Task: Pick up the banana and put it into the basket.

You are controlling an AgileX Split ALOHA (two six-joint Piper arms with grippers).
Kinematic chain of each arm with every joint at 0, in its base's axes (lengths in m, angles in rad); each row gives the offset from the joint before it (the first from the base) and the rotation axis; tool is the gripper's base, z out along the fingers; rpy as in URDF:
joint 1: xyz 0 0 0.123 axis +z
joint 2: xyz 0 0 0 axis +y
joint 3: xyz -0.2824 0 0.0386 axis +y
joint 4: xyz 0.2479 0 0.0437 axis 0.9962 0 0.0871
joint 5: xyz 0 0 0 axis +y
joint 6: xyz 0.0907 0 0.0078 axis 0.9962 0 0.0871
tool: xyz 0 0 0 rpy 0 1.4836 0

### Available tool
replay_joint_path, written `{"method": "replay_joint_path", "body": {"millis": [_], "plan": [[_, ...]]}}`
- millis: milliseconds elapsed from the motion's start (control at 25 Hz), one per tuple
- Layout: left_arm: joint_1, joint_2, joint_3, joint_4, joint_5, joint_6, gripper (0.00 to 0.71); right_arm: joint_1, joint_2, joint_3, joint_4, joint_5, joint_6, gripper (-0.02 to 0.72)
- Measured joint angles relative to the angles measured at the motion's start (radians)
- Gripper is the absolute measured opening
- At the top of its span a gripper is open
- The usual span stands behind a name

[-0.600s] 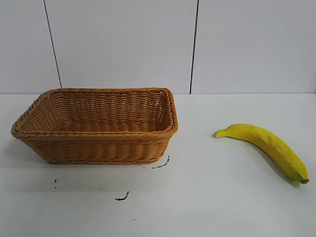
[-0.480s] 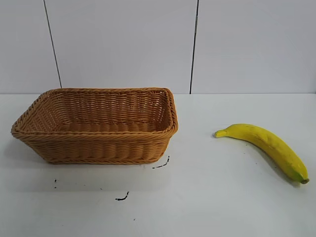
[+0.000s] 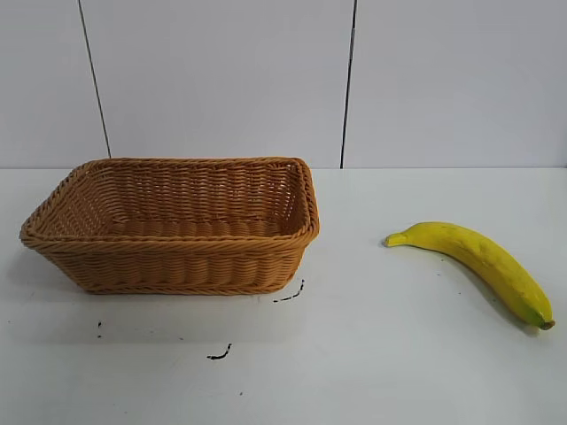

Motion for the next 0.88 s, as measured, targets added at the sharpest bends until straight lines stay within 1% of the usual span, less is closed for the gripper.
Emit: {"method": "replay_joint_path", "body": {"millis": [160,440,560,640,720,880], "plan": [[0.0,0.0,0.0,0.0,0.0,0.0,0.69,0.0,0.172,-0.086,0.0,0.002,0.0,0.692],[0.0,0.0,0.0,0.0,0.0,0.0,0.69,0.0,0.612,-0.26,0.001,0.0,-0.005,0.692],[0.0,0.0,0.0,0.0,0.0,0.0,0.69,0.0,0.815,-0.336,0.004,0.002,-0.023,0.692],[0.0,0.0,0.0,0.0,0.0,0.0,0.69,0.0,0.956,-0.386,0.006,0.003,-0.061,0.692],[0.0,0.0,0.0,0.0,0.0,0.0,0.69,0.0,1.085,-0.444,0.017,0.006,-0.117,0.692],[0.0,0.0,0.0,0.0,0.0,0.0,0.69,0.012,1.31,-0.568,0.065,0.004,-0.254,0.692]]}}
